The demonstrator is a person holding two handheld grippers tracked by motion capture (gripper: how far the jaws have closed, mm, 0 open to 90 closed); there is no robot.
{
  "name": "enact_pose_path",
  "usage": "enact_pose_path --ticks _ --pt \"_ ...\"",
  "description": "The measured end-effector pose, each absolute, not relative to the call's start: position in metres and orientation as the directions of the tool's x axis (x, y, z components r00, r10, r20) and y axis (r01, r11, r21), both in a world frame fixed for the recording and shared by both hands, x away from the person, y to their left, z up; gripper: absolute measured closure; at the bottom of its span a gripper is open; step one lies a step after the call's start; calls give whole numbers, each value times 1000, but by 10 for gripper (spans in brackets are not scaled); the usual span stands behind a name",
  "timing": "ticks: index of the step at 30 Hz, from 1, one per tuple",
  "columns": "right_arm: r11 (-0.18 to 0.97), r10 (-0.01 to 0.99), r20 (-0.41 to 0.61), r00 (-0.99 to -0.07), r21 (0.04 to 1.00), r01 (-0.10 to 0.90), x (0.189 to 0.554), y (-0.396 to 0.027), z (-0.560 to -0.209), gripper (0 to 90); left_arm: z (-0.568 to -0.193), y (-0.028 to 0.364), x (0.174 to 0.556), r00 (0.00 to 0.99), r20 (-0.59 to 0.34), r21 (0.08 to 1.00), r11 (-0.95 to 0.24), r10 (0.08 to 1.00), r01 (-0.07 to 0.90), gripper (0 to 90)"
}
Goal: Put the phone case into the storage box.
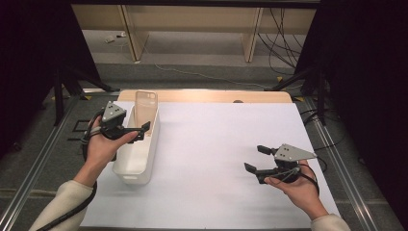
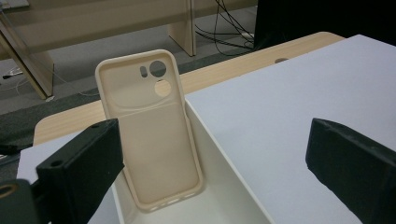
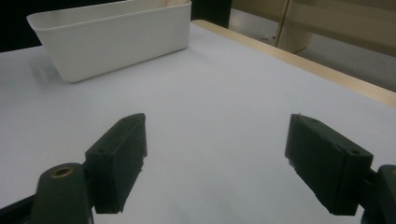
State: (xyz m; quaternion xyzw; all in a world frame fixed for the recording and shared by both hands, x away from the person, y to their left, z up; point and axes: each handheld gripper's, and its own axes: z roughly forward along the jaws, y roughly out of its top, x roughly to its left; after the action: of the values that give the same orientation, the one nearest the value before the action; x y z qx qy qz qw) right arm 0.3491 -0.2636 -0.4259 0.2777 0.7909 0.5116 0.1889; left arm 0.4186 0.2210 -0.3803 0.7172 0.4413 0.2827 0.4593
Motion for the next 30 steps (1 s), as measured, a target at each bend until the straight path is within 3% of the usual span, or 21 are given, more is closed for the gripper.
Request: enact_pose_path --ticks 30 --pt "322 632 -16 -775 915 243 349 -264 -426 219 -388 212 390 497 -4 915 -197 868 353 42"
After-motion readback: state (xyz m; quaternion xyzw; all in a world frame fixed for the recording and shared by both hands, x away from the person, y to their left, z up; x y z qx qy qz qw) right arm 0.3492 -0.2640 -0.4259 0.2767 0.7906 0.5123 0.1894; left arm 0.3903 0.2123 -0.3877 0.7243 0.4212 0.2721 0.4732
